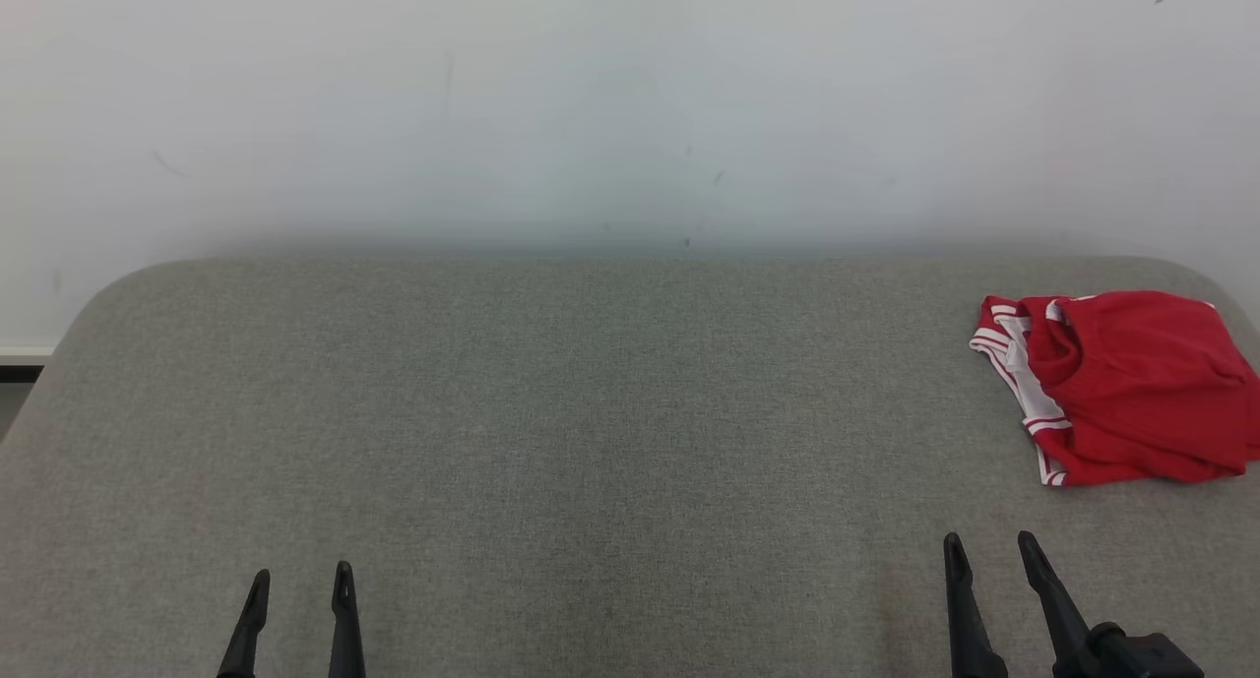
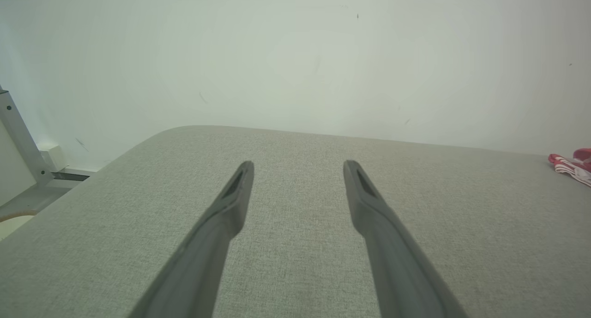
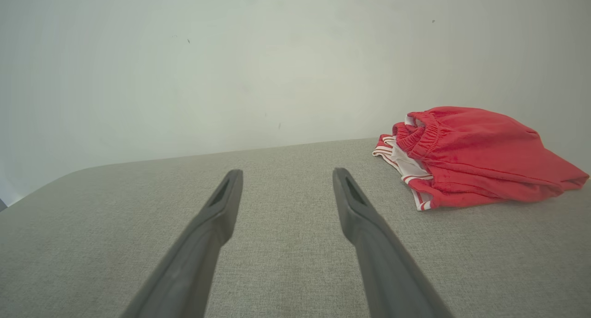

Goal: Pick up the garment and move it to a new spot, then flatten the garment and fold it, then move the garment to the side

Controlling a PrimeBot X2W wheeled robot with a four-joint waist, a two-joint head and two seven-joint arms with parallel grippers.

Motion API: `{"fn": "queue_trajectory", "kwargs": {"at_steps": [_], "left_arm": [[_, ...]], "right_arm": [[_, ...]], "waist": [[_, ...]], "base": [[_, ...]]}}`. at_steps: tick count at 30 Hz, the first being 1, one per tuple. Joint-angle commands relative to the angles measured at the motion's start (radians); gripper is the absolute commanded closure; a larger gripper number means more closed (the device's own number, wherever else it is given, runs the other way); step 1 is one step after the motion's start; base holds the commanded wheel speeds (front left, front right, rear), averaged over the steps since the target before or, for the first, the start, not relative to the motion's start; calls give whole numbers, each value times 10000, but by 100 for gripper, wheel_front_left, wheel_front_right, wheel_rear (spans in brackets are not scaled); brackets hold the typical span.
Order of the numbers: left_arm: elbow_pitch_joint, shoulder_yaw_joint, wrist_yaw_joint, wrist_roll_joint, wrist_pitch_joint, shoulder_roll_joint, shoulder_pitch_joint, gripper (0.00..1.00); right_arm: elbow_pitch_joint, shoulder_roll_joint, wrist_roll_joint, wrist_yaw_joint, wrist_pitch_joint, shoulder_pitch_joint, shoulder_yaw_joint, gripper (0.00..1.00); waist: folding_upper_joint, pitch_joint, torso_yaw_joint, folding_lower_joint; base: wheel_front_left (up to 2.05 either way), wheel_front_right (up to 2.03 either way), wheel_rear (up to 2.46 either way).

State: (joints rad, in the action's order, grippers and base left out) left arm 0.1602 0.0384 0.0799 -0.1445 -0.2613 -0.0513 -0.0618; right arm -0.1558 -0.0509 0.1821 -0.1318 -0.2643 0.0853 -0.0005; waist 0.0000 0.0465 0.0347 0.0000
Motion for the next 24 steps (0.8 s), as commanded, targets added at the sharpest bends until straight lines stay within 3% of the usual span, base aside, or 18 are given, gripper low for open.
{"fn": "queue_trajectory", "kwargs": {"at_steps": [1, 24], "left_arm": [[52, -5, 15, -36, -30, 13, -130, 0], [232, 9, 23, -157, -30, 15, -105, 0]], "right_arm": [[-28, 8, 38, 31, -9, 60, 22, 0], [-222, 9, 137, 31, -9, -54, 131, 0]], "waist": [[0, 3, -8, 0], [0, 55, -96, 0]], "base": [[0, 0, 0], [0, 0, 0]]}}
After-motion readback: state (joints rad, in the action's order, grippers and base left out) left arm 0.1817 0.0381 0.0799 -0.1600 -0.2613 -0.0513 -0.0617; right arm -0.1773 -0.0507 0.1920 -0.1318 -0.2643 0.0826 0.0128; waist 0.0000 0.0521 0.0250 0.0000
